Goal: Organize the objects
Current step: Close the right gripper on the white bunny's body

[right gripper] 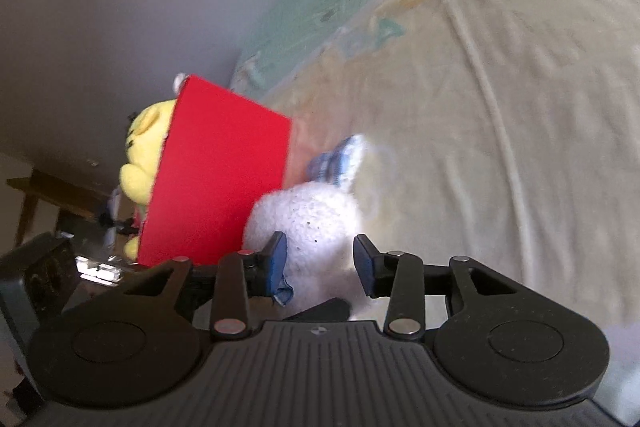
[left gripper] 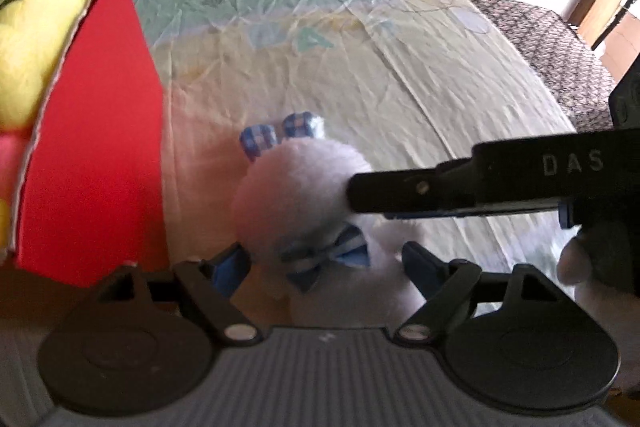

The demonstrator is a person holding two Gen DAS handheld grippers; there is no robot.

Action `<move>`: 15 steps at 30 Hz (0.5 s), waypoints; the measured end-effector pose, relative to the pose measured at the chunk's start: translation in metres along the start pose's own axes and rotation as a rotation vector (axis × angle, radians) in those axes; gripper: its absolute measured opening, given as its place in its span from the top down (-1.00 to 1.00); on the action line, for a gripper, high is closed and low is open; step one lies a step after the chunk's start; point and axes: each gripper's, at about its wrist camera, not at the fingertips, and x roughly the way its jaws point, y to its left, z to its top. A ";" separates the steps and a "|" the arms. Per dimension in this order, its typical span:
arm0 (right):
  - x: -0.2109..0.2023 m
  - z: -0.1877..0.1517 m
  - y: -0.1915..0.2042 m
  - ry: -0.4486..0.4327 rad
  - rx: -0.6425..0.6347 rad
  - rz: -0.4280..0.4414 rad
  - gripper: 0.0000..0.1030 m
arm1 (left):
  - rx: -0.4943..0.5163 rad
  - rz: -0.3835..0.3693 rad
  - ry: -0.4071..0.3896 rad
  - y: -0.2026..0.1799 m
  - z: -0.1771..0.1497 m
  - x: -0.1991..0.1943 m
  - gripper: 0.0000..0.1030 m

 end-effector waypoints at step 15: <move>0.026 -0.001 0.000 0.056 0.089 0.082 0.05 | 0.013 0.063 0.088 0.002 0.004 0.018 -0.50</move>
